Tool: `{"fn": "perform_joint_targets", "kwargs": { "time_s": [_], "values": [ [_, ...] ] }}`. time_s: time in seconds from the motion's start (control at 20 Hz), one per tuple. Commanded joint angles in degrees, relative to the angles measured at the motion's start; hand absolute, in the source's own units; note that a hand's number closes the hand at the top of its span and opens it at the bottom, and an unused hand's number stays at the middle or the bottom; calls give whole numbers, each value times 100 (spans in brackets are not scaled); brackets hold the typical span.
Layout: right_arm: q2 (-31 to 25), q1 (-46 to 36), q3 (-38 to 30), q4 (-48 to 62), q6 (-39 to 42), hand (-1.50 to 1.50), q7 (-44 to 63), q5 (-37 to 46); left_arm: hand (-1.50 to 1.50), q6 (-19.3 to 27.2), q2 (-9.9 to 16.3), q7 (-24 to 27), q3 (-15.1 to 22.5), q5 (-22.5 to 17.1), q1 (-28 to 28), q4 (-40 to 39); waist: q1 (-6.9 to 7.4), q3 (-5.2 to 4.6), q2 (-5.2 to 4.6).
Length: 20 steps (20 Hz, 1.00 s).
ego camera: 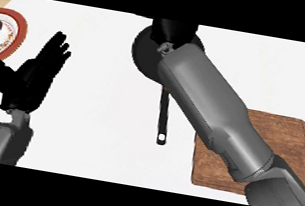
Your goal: Pick the croissant from the cutting board and place it in the pan
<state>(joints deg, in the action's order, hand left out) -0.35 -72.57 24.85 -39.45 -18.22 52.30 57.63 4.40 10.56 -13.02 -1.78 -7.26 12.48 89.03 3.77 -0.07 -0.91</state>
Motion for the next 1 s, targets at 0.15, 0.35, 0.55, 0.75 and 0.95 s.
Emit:
{"fn": "perform_joint_targets", "kwargs": {
  "time_s": [0.15,0.35,0.55,0.75,0.95],
  "values": [
    [34,457,-452,1190,-1386,150,-1585,-349,0,24,-83,193,8,53,-203,121,-52,7,-27],
    [35,172,-642,1846,-1474,150,-2110,-709,0,-129,88,-38,-71,-35,105,-1,48,5,-61],
    [35,251,-754,2473,-1695,150,-2333,-659,0,-94,62,-205,-124,-145,153,183,102,8,-77],
    [35,544,-1276,2655,-1922,-150,-1977,-1185,0,-128,134,-222,-64,-46,174,218,154,13,-100],
    [35,407,-1678,2832,-1574,-150,-2545,-1566,0,-86,-54,-175,68,-26,79,236,166,15,-108]
  ]
}}
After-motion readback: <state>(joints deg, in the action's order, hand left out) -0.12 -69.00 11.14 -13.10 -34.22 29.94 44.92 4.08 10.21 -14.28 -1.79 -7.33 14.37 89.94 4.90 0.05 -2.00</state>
